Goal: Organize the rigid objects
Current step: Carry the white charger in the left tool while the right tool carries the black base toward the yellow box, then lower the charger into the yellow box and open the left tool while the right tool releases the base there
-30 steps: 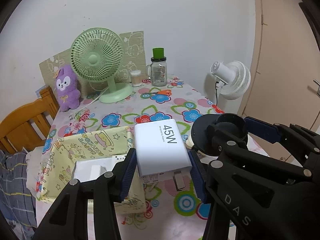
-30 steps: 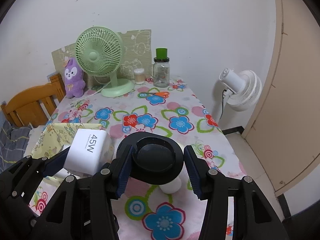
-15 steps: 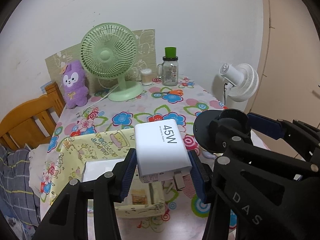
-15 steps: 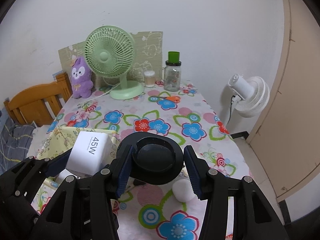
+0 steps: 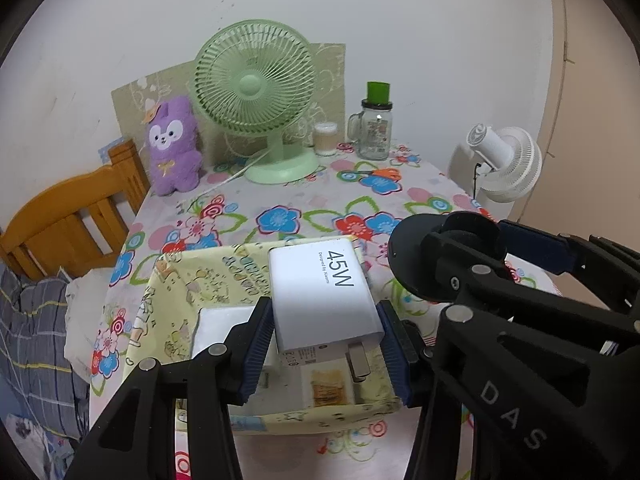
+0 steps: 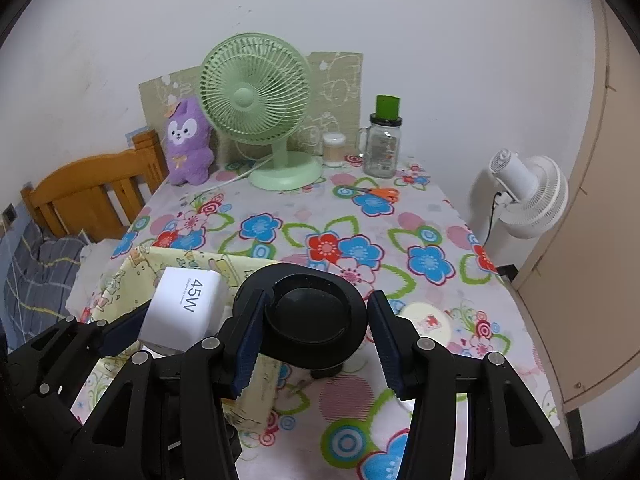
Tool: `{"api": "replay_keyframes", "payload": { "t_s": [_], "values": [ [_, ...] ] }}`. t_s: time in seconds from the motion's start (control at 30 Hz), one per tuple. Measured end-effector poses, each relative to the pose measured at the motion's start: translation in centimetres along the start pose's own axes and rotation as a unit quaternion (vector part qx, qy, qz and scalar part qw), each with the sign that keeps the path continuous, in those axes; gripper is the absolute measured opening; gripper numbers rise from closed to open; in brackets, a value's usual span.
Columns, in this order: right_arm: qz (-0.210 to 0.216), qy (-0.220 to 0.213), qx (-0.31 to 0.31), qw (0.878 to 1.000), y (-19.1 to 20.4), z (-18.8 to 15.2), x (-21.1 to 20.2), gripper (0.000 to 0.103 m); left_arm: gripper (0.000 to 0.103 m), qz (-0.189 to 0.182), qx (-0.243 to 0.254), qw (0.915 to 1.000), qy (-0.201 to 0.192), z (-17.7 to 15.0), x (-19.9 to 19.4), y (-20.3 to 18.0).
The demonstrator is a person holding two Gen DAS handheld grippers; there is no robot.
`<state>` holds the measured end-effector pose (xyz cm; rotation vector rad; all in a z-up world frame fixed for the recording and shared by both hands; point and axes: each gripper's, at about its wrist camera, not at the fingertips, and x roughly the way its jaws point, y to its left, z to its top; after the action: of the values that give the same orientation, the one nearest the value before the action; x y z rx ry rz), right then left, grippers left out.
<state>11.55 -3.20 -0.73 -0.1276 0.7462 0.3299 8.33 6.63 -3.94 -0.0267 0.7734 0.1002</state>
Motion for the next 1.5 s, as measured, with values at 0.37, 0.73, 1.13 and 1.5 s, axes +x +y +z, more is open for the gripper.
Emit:
{"api": "replay_keyframes", "payload": {
  "t_s": [0.37,0.73,1.13,1.5],
  "values": [
    [0.024,0.015,-0.016,0.999,3.5,0.2,2.0,0.054,0.053,0.02,-0.016,0.9996,0.012,-0.8,0.7,3.5],
    [0.038,0.028,-0.031,0.998,6.4,0.1,3.6,0.054,0.053,0.039,-0.024,0.9986,0.027,-1.7,1.7,6.3],
    [0.05,0.052,-0.046,0.996,8.7,-0.4,6.1,0.054,0.048,0.057,-0.023,0.9966,0.055,-2.6,3.6,8.6],
    [0.055,0.073,-0.049,0.995,9.4,-0.7,8.2,0.054,0.048,0.059,-0.019,0.9957,0.07,-2.8,4.9,9.2]
  ]
}}
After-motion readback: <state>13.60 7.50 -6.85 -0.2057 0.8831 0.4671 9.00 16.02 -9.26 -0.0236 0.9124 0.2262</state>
